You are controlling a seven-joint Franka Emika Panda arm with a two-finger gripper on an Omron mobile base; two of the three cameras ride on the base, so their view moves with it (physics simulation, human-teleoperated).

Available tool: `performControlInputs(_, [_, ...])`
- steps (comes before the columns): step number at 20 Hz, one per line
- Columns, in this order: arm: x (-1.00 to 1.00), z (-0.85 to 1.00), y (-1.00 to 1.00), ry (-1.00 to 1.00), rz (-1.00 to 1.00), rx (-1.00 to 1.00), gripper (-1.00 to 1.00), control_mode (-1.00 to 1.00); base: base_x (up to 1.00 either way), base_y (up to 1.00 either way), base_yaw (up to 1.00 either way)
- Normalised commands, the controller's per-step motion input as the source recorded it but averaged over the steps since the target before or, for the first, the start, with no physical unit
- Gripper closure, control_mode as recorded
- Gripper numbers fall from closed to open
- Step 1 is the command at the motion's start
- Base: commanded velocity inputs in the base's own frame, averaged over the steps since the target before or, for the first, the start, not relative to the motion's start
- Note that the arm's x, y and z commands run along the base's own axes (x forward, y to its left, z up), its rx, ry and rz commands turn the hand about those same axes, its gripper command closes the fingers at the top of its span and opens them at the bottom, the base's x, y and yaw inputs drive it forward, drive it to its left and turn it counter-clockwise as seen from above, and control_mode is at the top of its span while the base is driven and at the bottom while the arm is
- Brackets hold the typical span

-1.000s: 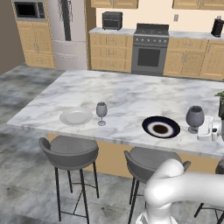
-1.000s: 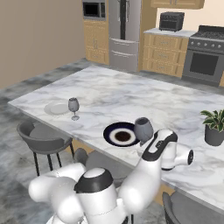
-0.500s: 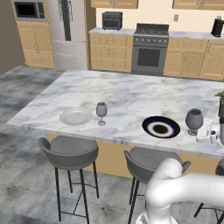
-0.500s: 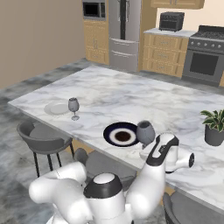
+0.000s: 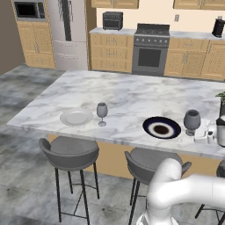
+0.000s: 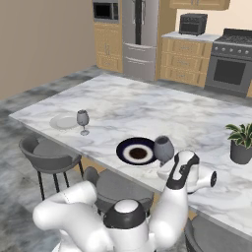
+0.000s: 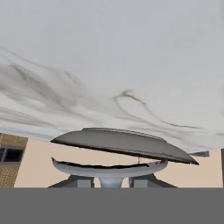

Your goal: Retrieve the wine glasses from the counter and place one next to each plate.

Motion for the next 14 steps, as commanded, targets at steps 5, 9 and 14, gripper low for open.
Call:
performControlInputs(5, [0.25, -0.05, -0.04, 0.0, 0.0, 0.0, 1.0, -1.0, 0.0, 0.0, 0.0])
performControlInputs(9, [0.24, -0.12, -0.06, 0.0, 0.0, 0.0, 1.0, -1.0, 0.0, 0.0, 0.0])
performControlInputs(14, [0.21, -0.25, -0.01, 0.0, 0.0, 0.0, 1.0, -1.0, 0.0, 0.0, 0.0])
